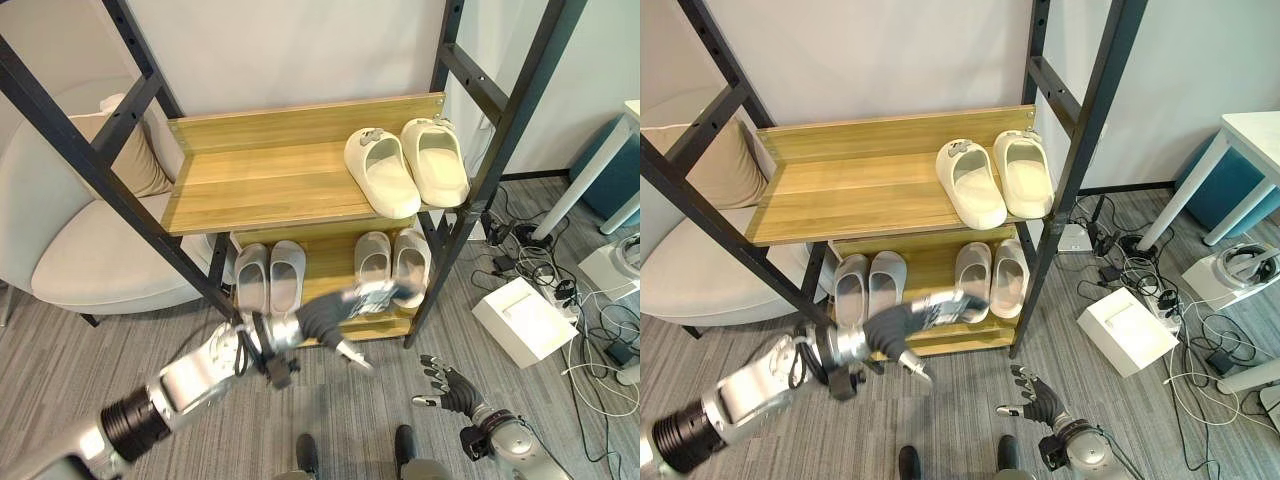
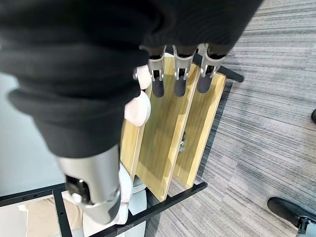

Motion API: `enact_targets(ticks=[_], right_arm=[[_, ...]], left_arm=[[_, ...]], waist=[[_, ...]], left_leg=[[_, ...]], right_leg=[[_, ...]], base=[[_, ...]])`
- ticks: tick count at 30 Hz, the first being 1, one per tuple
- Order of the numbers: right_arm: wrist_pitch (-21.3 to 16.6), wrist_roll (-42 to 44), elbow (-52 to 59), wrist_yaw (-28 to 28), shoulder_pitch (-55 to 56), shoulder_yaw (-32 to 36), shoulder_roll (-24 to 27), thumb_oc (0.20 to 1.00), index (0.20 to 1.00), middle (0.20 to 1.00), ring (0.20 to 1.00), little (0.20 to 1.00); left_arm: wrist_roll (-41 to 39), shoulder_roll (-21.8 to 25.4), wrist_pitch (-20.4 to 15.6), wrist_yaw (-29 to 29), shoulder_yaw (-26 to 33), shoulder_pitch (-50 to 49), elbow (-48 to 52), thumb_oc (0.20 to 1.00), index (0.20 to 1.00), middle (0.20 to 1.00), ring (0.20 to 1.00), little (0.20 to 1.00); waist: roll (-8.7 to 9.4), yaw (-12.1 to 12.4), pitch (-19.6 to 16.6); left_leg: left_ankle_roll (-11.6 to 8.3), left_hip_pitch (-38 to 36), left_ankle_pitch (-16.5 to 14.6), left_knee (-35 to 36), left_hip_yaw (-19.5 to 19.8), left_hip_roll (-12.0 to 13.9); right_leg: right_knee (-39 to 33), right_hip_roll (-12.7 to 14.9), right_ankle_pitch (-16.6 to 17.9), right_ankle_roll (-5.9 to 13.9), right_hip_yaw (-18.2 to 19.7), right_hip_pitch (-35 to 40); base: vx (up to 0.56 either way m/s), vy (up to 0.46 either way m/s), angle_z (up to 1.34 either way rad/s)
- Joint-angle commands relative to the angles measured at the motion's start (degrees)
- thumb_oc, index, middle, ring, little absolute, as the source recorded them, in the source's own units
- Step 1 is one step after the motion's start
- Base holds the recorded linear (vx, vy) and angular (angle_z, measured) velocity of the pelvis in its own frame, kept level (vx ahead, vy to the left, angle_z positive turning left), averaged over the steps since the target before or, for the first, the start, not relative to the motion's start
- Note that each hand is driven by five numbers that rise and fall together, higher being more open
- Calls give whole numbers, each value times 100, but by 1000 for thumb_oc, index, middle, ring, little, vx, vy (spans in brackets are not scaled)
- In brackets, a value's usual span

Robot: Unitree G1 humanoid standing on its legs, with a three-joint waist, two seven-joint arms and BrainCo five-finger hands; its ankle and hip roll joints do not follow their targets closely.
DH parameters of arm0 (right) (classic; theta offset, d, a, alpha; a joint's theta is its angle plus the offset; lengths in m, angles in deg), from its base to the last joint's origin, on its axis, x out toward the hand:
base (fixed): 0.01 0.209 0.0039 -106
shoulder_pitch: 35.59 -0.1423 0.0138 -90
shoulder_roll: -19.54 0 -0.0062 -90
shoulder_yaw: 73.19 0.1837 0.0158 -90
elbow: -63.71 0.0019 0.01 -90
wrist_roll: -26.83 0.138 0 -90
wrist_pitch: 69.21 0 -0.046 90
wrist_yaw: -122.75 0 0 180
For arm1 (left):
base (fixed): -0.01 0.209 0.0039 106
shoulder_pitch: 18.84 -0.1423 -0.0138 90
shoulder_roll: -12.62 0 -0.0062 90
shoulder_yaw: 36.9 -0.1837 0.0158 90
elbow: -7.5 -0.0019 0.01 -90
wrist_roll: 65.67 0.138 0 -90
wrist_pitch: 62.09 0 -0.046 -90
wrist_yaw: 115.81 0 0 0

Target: Arrange the slippers neatly on the shoe rack.

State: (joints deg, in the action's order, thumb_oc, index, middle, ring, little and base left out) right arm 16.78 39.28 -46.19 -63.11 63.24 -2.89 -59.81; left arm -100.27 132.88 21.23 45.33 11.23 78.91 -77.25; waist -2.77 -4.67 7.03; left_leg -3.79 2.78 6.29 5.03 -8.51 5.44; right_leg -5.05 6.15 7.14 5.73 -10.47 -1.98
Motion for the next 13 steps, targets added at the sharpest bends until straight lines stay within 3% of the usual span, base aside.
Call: enact_targets(ticks=[1,2,3,5,8,13], right_arm=[[-376,270,330,-80,-212,-95,-38,1000,1000,1000,1000,1000],[-377,272,329,-77,-212,-112,-20,1000,1000,1000,1000,1000],[-350,305,230,-4,-216,-44,-93,1000,1000,1000,1000,1000],[-332,304,182,31,-206,-2,-106,1000,1000,1000,1000,1000],[-236,227,-40,244,-224,206,-239,1000,1000,1000,1000,1000],[-140,174,-160,413,-248,355,-352,1000,1000,1000,1000,1000]], left_arm=[[1089,-634,-367,257,789,-261,-706,1000,1000,1000,1000,1000],[1116,-666,-390,263,797,-276,-733,1000,1000,1000,1000,1000],[1337,-1221,-302,636,1223,-761,-1562,1000,1000,1000,1000,1000],[1385,-1494,-271,765,1427,-917,-2034,1000,1000,1000,1000,1000],[1267,-2506,-178,1538,2454,-1207,-3486,1000,1000,1000,1000,1000],[1140,-3073,-144,2008,3040,-1033,-4418,1000,1000,1000,1000,1000]], waist=[[243,101,-25],[230,82,-30],[245,130,-37],[233,142,-52],[254,229,-114],[280,287,-202]], left_leg=[[-123,-328,-331,-3,-57,-9],[-122,-332,-334,-3,-54,-9],[-113,-352,-332,-3,-29,-13],[-107,-378,-356,-3,-14,-12],[-85,-371,-331,-3,40,-30],[-68,-392,-320,-3,87,-60]], right_leg=[[5,124,-233,446,-155,189],[5,124,-236,447,-158,194],[5,131,-244,433,-172,226],[5,132,-265,435,-189,262],[5,152,-261,416,-242,296],[5,155,-279,386,-292,357]], base=[[33,13,5],[0,0,0],[9,6,-4],[11,0,2],[8,-3,15],[4,-5,12]])
